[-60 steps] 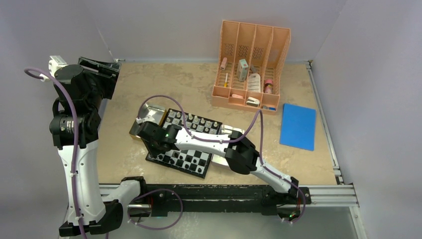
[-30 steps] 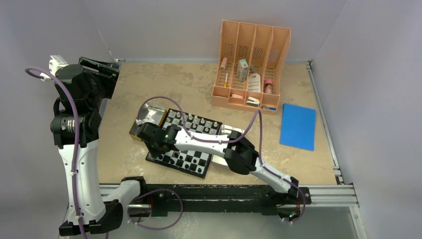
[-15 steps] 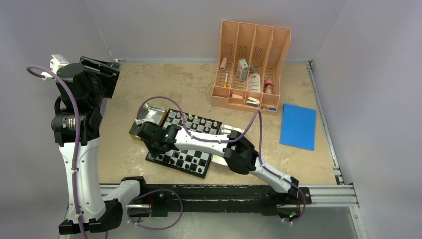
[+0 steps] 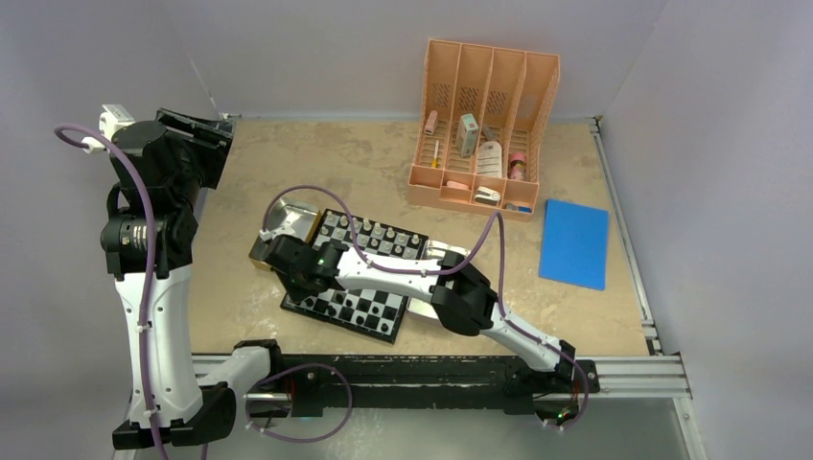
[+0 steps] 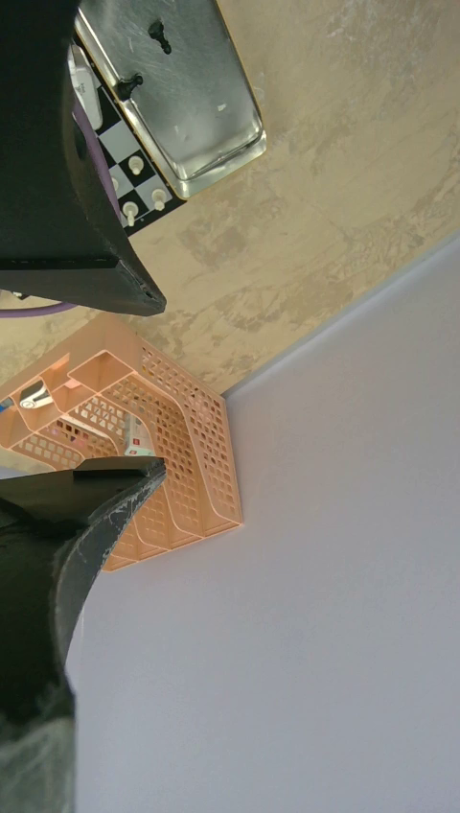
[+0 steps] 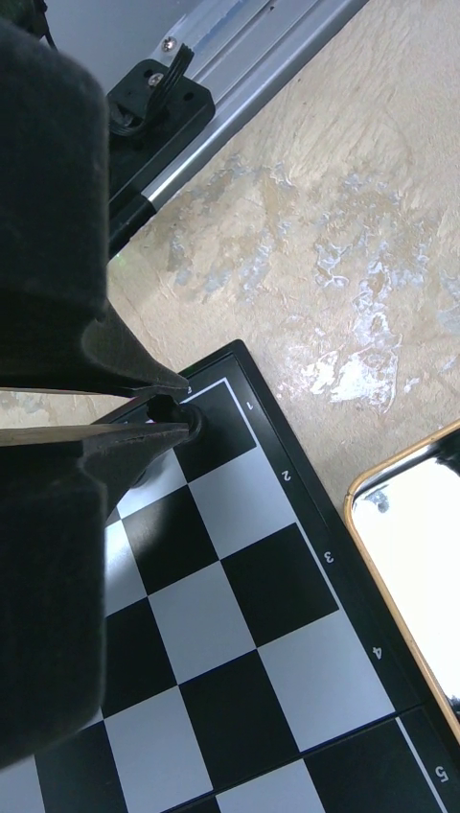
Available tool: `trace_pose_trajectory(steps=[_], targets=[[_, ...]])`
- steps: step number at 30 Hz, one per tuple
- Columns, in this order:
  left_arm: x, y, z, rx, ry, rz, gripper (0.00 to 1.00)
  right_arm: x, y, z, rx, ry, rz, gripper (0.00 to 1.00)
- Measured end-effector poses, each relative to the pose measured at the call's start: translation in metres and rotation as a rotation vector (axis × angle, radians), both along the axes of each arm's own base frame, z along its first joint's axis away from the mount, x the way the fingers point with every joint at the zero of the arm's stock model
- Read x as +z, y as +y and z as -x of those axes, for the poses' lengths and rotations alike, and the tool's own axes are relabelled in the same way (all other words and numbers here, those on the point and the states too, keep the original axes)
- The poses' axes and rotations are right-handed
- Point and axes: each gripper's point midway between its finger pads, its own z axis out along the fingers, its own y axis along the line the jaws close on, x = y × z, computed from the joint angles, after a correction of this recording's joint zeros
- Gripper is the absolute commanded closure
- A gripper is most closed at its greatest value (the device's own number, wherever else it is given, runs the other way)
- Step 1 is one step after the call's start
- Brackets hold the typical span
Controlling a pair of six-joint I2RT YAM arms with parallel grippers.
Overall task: Set up the chess pieces on the board
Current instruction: Place the chess piece on the chessboard.
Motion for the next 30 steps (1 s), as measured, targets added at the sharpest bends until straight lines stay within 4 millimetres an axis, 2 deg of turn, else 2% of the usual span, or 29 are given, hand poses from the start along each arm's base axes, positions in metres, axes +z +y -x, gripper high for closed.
trace_pose_trajectory(steps=[11,16,19,23,25,28,30], targets=[[-0.003,0.0,-0.001,0.001,0.006,0.0,0.46,0.001,0.001,-0.002,0.005,-0.012,-0.001,0.75],[-0.007,0.001,-0.002,0.001,0.015,-0.007,0.46,0.004,0.001,-0.005,0.006,-0.02,-0.004,0.64],[-0.016,0.002,-0.004,0.003,0.04,-0.015,0.46,0.015,0.005,-0.009,0.002,-0.029,-0.025,0.58],[-0.039,0.008,-0.007,0.03,0.127,-0.024,0.49,0.032,0.002,-0.021,-0.019,-0.043,-0.049,0.57],[-0.056,0.011,-0.008,0.052,0.191,-0.01,0.53,0.046,-0.009,-0.028,-0.041,-0.053,-0.055,0.57],[-0.091,0.013,-0.008,0.096,0.328,0.048,0.61,0.078,-0.036,-0.037,-0.077,-0.072,-0.072,0.58],[-0.125,0.012,-0.007,0.131,0.449,0.106,0.65,0.11,-0.058,-0.04,-0.103,-0.098,-0.104,0.58]])
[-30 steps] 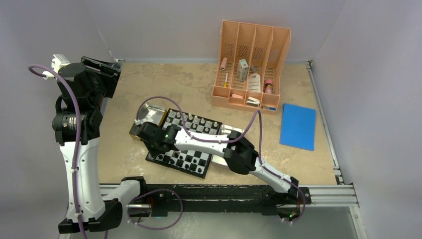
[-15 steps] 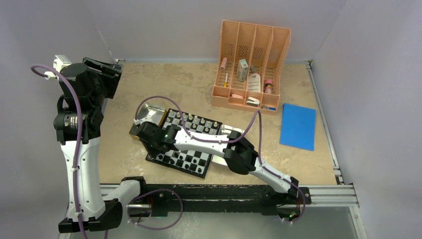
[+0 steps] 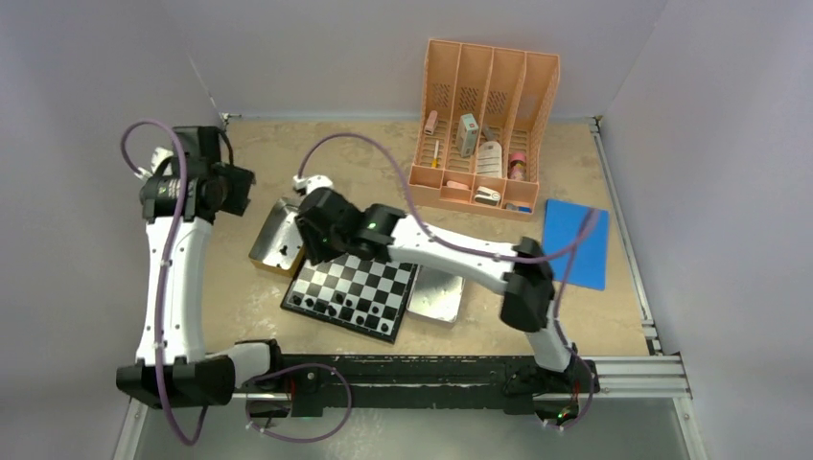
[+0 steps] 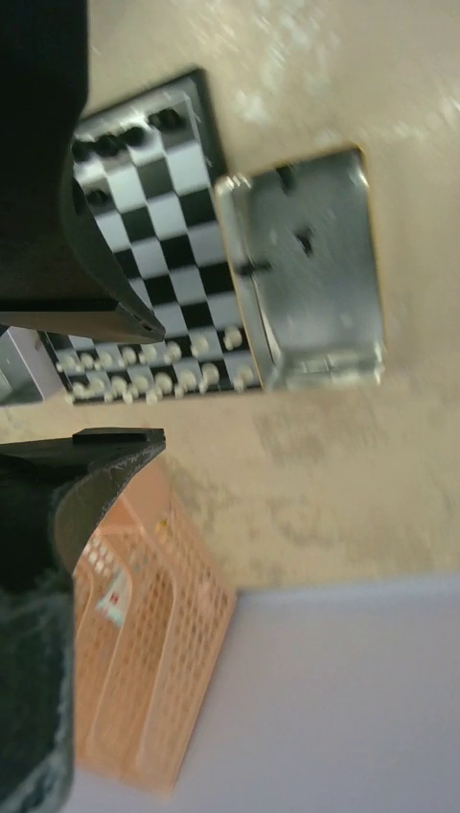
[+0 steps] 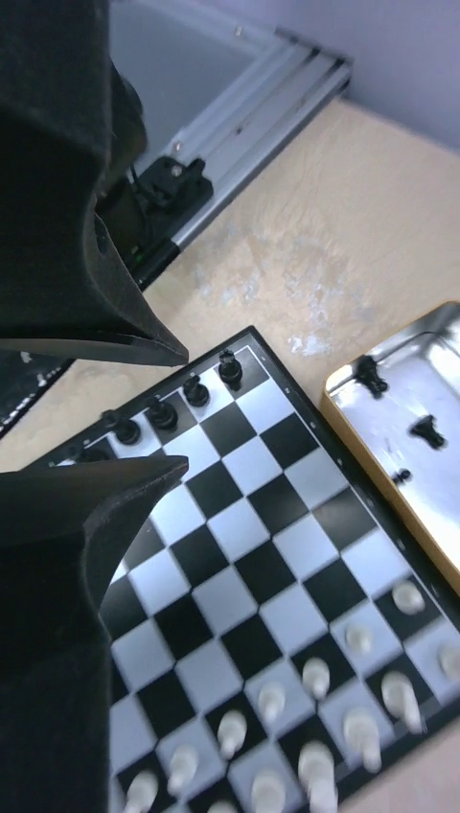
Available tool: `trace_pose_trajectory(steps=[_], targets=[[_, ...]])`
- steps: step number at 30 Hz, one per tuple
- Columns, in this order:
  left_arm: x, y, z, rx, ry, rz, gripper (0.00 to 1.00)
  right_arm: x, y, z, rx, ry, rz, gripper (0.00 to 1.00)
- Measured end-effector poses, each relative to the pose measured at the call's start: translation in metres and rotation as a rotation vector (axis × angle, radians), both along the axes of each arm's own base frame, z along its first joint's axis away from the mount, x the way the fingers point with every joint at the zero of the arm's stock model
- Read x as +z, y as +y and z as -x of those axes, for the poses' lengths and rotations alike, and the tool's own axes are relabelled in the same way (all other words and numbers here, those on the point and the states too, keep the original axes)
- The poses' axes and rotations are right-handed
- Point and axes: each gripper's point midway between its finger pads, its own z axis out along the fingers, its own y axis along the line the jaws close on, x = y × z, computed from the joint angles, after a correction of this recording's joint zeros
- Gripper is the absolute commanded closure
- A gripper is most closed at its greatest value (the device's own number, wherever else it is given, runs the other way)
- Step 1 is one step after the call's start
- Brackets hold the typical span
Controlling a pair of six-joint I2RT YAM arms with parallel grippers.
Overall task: Set up the chess pieces on the board
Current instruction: Place the chess piece on the chessboard, then pick up the chess piece from the storage box.
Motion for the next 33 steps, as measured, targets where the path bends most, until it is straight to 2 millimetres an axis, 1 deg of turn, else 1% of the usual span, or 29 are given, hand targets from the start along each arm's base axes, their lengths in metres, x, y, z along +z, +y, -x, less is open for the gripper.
trace_pose_trajectory(steps=[1,2,3,5,8,9,11,14,17,19,22,25,27,29,31,33], targets=[[-0.019,-0.001,0.002,0.022,0.067,0.029,0.68,0.014,-0.008,-0.001,-0.01,-0.013,-0.02,0.59],[-0.038,-0.002,0.003,0.043,0.131,0.056,0.7,0.035,-0.021,-0.003,-0.029,-0.035,-0.05,0.59],[-0.057,-0.004,0.005,0.063,0.193,0.082,0.72,0.049,-0.029,-0.003,-0.04,-0.05,-0.072,0.59],[-0.087,-0.006,0.009,0.095,0.286,0.121,0.74,0.079,-0.046,-0.002,-0.062,-0.085,-0.124,0.6],[-0.12,-0.008,0.013,0.125,0.384,0.145,0.73,0.108,-0.061,0.002,-0.078,-0.123,-0.183,0.6],[-0.129,-0.007,0.014,0.117,0.409,0.136,0.71,0.114,-0.065,0.003,-0.082,-0.131,-0.194,0.6],[-0.141,-0.005,0.01,0.062,0.447,0.091,0.69,0.118,-0.07,0.003,-0.092,-0.143,-0.201,0.6],[-0.155,0.003,-0.005,-0.057,0.498,-0.019,0.68,0.113,-0.072,0.001,-0.099,-0.146,-0.19,0.6],[-0.172,0.011,-0.015,-0.24,0.566,-0.144,0.68,0.106,-0.074,-0.002,-0.105,-0.143,-0.174,0.6],[-0.178,0.012,-0.018,-0.383,0.579,-0.218,0.68,0.106,-0.075,-0.005,-0.11,-0.144,-0.175,0.6],[-0.185,0.01,-0.018,-0.606,0.575,-0.314,0.69,0.107,-0.076,-0.008,-0.112,-0.151,-0.178,0.6],[-0.194,0.006,-0.014,-0.799,0.562,-0.382,0.69,0.108,-0.077,-0.011,-0.112,-0.158,-0.176,0.6],[-0.201,0.001,-0.013,-0.896,0.546,-0.405,0.7,0.11,-0.078,-0.013,-0.113,-0.165,-0.181,0.6],[-0.211,-0.004,-0.013,-0.992,0.529,-0.418,0.72,0.112,-0.081,-0.013,-0.113,-0.17,-0.184,0.6],[-0.222,-0.007,-0.011,-1.076,0.534,-0.42,0.72,0.116,-0.085,-0.012,-0.115,-0.174,-0.191,0.61],[-0.237,-0.01,-0.012,-1.15,0.55,-0.414,0.71,0.123,-0.089,-0.012,-0.118,-0.182,-0.208,0.61]])
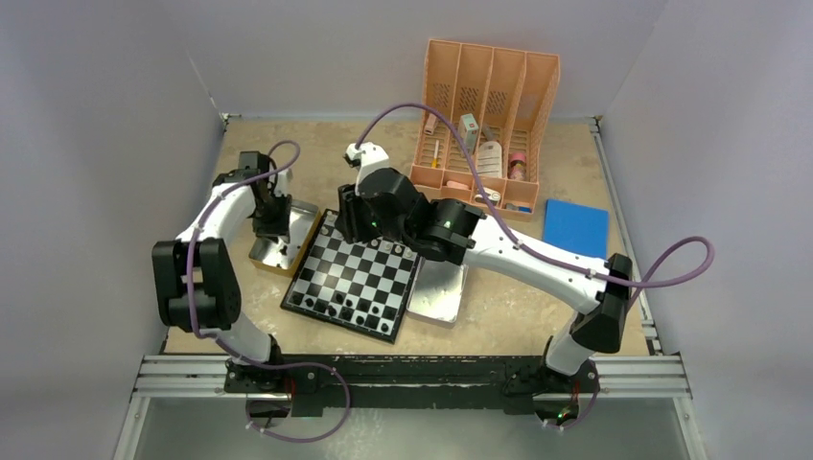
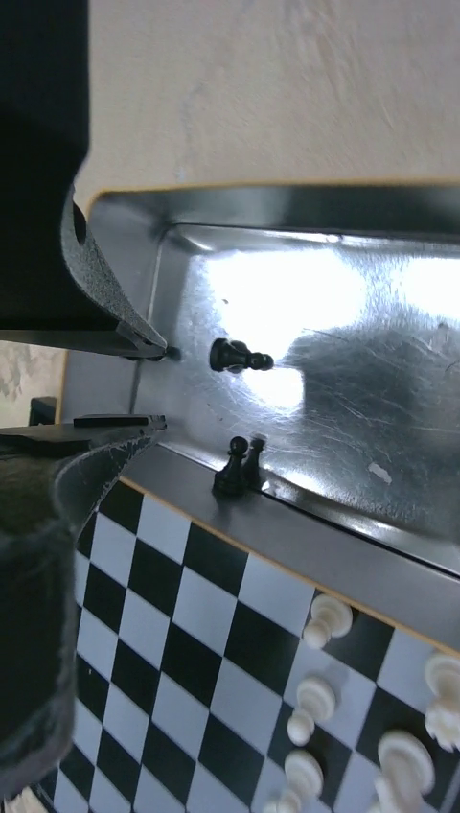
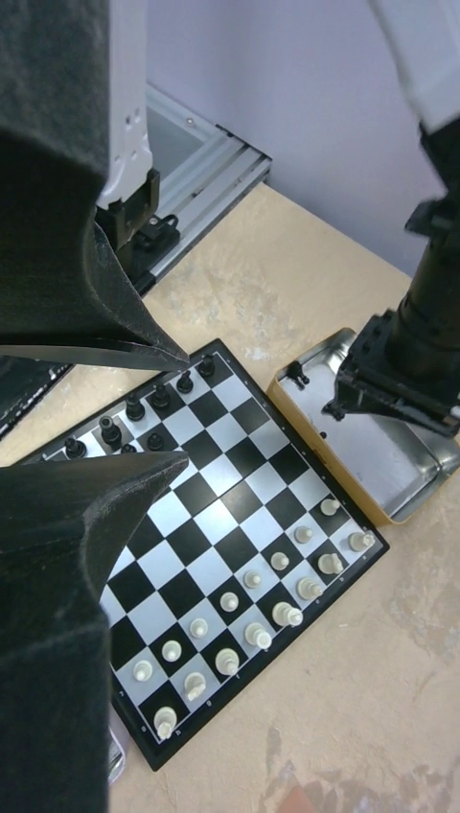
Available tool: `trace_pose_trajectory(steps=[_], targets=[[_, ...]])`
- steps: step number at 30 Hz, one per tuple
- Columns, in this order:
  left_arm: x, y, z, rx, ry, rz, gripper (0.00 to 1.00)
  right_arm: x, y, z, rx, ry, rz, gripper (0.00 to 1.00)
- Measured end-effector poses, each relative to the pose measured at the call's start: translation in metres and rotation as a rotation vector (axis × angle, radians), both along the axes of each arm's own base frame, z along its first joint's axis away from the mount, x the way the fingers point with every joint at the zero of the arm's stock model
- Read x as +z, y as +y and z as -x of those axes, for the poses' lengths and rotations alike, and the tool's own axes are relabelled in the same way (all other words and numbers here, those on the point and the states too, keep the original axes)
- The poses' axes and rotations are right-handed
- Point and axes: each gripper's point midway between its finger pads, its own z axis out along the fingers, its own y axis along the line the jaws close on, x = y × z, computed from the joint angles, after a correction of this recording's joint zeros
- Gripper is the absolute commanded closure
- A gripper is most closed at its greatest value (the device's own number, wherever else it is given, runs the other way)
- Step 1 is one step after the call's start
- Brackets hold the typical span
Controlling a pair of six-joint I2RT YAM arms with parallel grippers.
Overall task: Set up the chess pieces on the board
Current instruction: Pick up the chess piece from the storage box.
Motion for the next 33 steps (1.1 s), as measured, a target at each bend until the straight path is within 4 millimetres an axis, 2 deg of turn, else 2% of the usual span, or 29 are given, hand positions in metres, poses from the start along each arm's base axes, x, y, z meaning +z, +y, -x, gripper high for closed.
trace_pose_trajectory(steps=[3,7,15,27,33], targets=[[-0.019,0.0,-0.001,-0.059,0.031,0.0,0.68,0.011,-0.006,0.001,-0.003,-0.013,-0.024,0.61],[-0.027,0.001,-0.002,-0.101,0.031,-0.011,0.69,0.017,-0.012,0.001,-0.01,-0.022,-0.042,0.61],[-0.061,0.004,0.0,-0.12,0.12,-0.01,0.68,0.009,-0.016,-0.001,-0.02,-0.016,-0.029,0.61],[-0.066,0.008,-0.006,-0.114,0.109,-0.024,0.76,0.002,-0.021,-0.006,-0.035,-0.012,-0.019,0.62],[-0.066,0.008,-0.005,-0.103,0.115,-0.025,0.66,0.002,-0.02,-0.007,-0.035,-0.014,-0.024,0.62]])
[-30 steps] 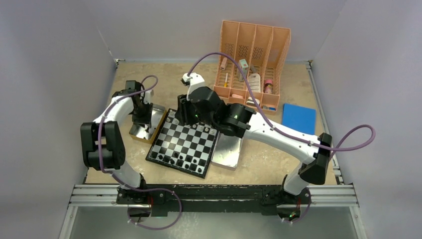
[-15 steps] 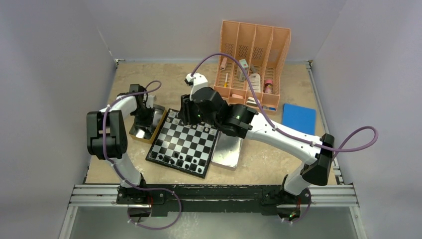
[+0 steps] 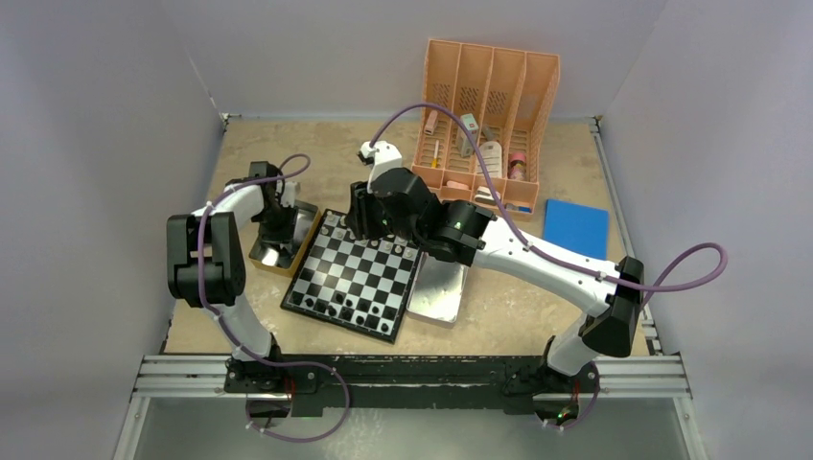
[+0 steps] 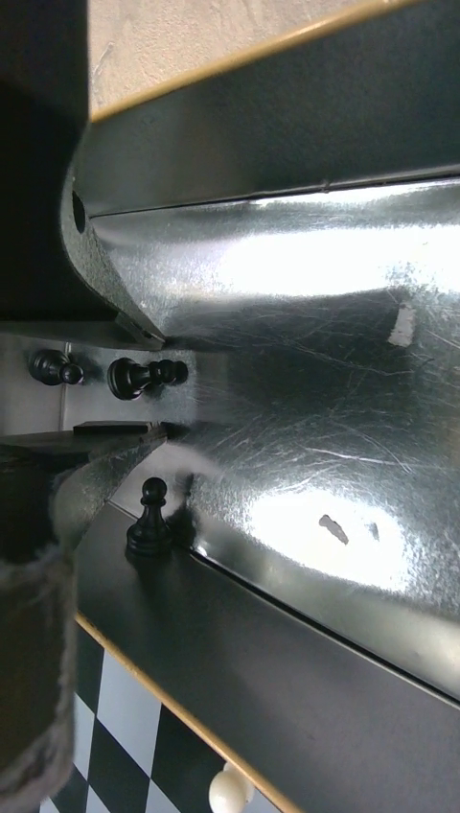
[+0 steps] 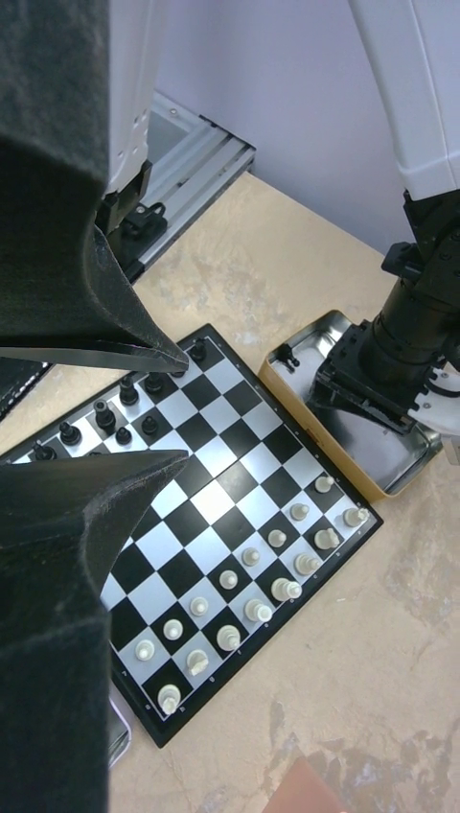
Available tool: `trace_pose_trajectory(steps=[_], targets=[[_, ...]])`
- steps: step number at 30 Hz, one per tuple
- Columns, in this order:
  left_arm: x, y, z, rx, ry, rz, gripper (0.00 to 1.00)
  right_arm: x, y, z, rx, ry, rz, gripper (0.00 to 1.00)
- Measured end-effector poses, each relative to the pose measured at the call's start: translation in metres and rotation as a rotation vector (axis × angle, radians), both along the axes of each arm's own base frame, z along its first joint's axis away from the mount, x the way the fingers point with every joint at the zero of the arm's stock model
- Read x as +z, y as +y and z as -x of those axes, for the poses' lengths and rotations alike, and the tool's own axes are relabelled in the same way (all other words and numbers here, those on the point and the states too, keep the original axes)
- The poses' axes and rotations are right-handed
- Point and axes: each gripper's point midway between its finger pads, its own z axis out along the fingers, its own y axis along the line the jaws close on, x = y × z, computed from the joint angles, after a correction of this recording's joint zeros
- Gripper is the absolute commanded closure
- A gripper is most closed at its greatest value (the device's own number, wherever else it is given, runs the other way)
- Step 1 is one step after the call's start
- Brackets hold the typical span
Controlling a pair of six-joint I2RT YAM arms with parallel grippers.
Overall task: Set up the chess pieces on the board
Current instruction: Pick up the chess piece from the storage box.
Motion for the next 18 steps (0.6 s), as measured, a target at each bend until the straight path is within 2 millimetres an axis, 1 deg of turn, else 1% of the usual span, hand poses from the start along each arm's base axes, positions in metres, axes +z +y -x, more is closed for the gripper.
trace_pose_trajectory(steps=[3,6,10,14,18], targets=[[0.0,0.001,0.003,0.011,0.011,-0.005,0.66,0.001,0.001,-0.001,0.0,-0.003,-0.007,0.62],[0.0,0.001,0.007,0.024,0.021,-0.008,0.69,0.002,0.001,-0.001,0.001,-0.004,-0.012,0.62],[-0.001,0.001,0.014,0.031,0.043,-0.01,0.7,0.003,0.001,-0.002,0.003,-0.003,-0.013,0.62],[-0.001,0.002,0.017,0.035,0.05,-0.016,0.8,0.003,0.001,-0.002,0.003,-0.003,-0.013,0.62],[0.0,0.001,0.019,0.047,0.057,-0.013,0.86,0.003,0.001,-0.002,0.003,-0.003,-0.013,0.63]])
